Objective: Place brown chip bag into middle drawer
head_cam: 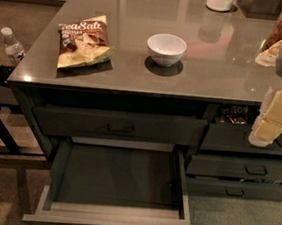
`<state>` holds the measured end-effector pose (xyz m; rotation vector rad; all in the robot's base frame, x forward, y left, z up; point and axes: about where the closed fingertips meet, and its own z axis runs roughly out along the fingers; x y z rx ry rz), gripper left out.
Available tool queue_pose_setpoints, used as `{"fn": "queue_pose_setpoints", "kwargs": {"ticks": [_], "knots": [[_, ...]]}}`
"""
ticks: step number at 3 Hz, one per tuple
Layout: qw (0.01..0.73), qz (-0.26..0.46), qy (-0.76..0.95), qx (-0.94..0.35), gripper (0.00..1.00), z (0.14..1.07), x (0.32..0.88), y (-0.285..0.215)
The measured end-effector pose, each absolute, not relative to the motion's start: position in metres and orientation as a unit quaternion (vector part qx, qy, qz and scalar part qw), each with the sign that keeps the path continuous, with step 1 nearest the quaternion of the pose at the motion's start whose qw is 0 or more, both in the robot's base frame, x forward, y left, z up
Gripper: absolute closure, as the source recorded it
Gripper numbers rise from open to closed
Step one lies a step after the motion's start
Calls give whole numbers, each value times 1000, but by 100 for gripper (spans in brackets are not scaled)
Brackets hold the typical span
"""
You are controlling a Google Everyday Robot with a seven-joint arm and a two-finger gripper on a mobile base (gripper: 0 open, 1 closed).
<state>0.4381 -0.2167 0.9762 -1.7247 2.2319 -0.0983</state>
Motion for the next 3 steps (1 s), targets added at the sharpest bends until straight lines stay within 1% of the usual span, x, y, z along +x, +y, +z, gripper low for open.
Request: {"fn": "queue_pose_setpoints", "kwargs": {"ticks": [1, 2, 3], "knots": [[159, -34, 781, -603, 0, 976, 438, -217], [172, -35, 774, -608, 0, 984, 457, -192], [187, -38, 753, -630, 0, 998, 488, -148]]}}
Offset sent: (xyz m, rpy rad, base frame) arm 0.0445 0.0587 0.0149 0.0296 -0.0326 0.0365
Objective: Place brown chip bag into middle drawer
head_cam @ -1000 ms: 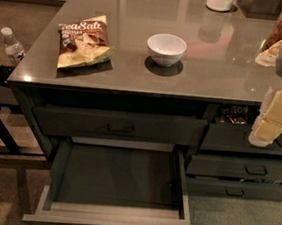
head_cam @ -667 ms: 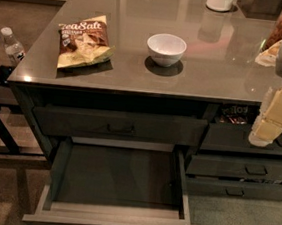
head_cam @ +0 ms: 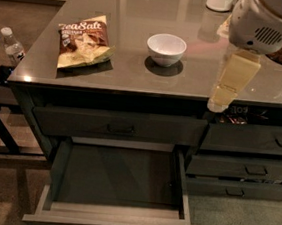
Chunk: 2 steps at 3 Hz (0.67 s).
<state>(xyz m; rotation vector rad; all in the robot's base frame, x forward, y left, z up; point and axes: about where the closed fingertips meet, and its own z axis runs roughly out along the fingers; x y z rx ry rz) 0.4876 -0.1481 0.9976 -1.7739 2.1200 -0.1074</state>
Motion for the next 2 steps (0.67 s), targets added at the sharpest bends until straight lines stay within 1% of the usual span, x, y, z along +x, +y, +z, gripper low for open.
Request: {"fn": "queue_pose_setpoints", "kwargs": {"ticks": [1, 2], "knots": [[186, -39, 751, -632, 0, 997, 486, -147], [193, -27, 759, -621, 0, 985, 502, -125]]}}
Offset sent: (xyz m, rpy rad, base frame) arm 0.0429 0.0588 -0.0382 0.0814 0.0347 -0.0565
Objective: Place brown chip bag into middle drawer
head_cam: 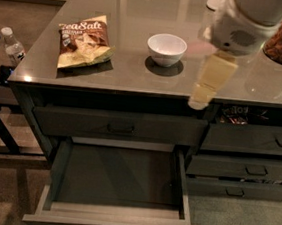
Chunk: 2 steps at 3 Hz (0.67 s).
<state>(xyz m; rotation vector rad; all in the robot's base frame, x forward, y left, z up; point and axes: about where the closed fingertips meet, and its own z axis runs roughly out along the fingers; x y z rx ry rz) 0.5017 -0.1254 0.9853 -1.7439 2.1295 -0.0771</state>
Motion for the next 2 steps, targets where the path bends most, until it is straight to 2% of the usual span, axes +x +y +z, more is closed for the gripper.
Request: {"fn": "queue_pose_setpoints", "kwargs": {"ticks": [2], "knots": [[171, 26, 790, -589, 0, 949, 580, -93]]}}
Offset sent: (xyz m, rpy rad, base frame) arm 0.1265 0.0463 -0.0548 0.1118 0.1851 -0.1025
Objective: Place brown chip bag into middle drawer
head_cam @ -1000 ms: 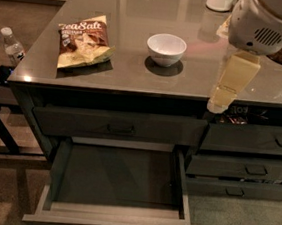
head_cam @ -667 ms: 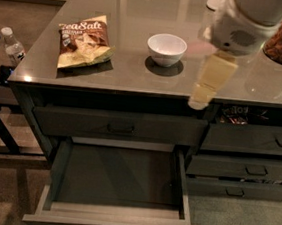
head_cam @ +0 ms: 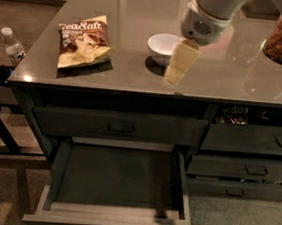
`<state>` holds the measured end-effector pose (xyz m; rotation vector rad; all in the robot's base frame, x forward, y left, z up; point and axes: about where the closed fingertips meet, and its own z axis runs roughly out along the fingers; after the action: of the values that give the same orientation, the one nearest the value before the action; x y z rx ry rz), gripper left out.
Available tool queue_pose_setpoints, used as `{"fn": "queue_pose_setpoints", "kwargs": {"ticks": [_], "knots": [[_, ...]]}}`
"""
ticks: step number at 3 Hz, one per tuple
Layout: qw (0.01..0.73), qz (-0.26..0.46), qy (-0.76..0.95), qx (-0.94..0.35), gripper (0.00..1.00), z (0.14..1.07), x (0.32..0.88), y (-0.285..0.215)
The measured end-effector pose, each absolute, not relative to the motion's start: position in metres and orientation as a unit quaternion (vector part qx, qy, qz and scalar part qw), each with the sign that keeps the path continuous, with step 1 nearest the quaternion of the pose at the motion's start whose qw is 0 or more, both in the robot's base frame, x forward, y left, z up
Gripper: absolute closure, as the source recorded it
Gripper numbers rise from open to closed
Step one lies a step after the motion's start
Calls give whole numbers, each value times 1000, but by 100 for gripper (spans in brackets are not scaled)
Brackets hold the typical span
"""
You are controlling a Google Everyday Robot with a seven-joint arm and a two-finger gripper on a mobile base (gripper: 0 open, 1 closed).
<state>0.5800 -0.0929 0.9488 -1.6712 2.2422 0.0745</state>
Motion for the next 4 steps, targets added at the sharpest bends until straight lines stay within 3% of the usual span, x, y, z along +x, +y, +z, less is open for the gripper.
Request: {"fn": "queue_pose_setpoints", "kwargs": {"ticks": [2, 4], "knots": [[189, 51, 787, -584, 0, 942, 589, -77], [211, 87, 757, -613, 0, 950, 647, -14]]}}
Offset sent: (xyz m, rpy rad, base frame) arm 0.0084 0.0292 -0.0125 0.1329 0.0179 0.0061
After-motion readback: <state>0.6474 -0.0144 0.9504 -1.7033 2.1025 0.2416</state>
